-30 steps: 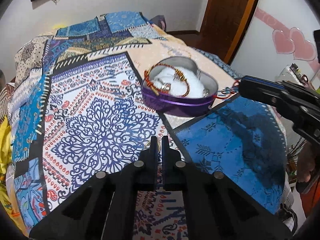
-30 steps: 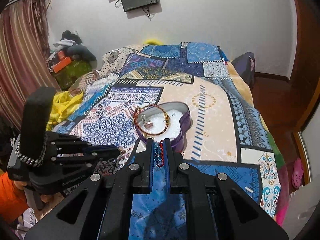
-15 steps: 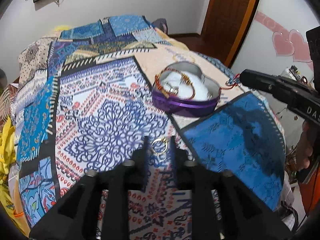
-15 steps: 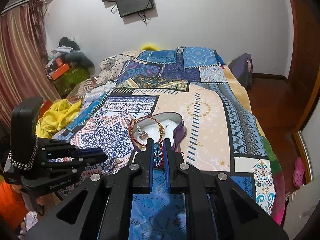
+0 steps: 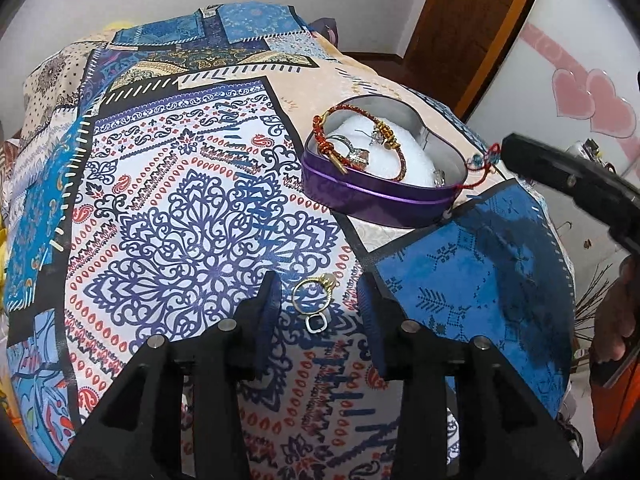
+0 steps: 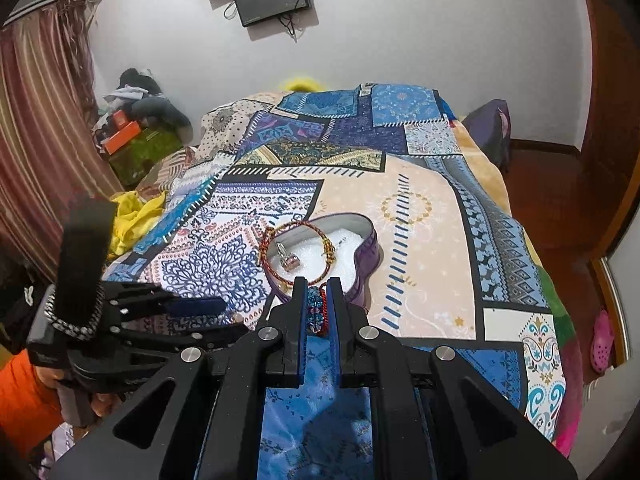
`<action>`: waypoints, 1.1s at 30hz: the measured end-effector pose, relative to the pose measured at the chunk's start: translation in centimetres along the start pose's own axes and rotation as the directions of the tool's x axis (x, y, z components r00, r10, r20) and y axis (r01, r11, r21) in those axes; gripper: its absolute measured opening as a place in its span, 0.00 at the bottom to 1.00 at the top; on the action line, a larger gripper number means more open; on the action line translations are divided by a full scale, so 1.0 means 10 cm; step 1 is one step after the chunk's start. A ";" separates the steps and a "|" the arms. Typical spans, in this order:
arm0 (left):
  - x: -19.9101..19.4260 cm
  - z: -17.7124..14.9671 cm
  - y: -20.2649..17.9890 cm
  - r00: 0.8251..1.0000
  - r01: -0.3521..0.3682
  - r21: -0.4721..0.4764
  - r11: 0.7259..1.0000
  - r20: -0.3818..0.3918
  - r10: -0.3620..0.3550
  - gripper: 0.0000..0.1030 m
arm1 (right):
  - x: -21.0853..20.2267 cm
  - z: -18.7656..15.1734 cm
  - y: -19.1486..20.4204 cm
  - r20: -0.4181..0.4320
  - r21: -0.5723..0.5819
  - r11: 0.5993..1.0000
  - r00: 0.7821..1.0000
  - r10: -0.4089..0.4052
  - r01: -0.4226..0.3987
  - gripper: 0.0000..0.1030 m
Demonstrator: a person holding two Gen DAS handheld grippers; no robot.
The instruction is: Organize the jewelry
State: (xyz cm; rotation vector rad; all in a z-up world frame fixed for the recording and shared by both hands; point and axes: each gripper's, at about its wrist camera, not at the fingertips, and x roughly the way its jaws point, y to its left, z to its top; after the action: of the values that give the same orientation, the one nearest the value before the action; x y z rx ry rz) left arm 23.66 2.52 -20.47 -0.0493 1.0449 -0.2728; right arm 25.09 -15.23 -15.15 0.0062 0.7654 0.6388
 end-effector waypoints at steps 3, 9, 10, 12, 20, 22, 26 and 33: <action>0.00 -0.01 -0.03 1.000 -0.027 0.016 1.000 0.009 0.027 0.30 | 0.01 0.03 0.01 0.005 0.002 1.000 1.000 0.005 -0.005 0.08; -0.04 -0.01 -0.02 0.999 -0.028 0.021 0.999 0.020 0.028 0.24 | 0.03 0.12 0.06 0.018 -0.011 1.000 1.000 0.011 -0.011 0.08; -0.05 -0.01 -0.03 0.999 -0.032 0.022 0.999 0.024 0.031 0.24 | 0.03 0.15 0.06 0.023 -0.014 1.000 1.000 0.011 -0.011 0.08; -0.08 -0.01 -0.03 0.999 -0.036 0.021 0.999 0.029 0.035 0.24 | 0.01 0.20 0.08 0.036 -0.020 1.000 0.999 0.012 -0.011 0.08; -0.35 0.21 -0.01 0.994 -0.002 0.004 1.000 0.106 0.002 0.23 | 0.02 0.35 0.08 0.071 -0.030 1.000 0.997 0.005 -0.003 0.08; -0.42 0.31 -0.04 0.991 0.010 0.009 1.000 0.137 -0.011 0.23 | 0.08 0.33 0.06 0.059 -0.027 1.000 0.998 0.001 0.000 0.08; -0.47 0.49 -0.11 0.985 0.025 0.024 0.999 0.171 -0.029 0.23 | 0.21 0.29 0.01 0.020 -0.012 1.000 1.000 0.001 -0.001 0.08; -0.32 0.65 -0.21 0.986 0.047 0.050 0.998 0.160 -0.054 0.24 | 0.29 0.27 -0.04 -0.010 -0.011 1.000 1.000 -0.003 0.003 0.08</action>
State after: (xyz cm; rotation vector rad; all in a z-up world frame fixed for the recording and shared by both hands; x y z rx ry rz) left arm 27.31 0.71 -14.15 -0.0555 0.8767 -0.3332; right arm 28.66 -13.37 -15.11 -0.0079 0.7719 0.6409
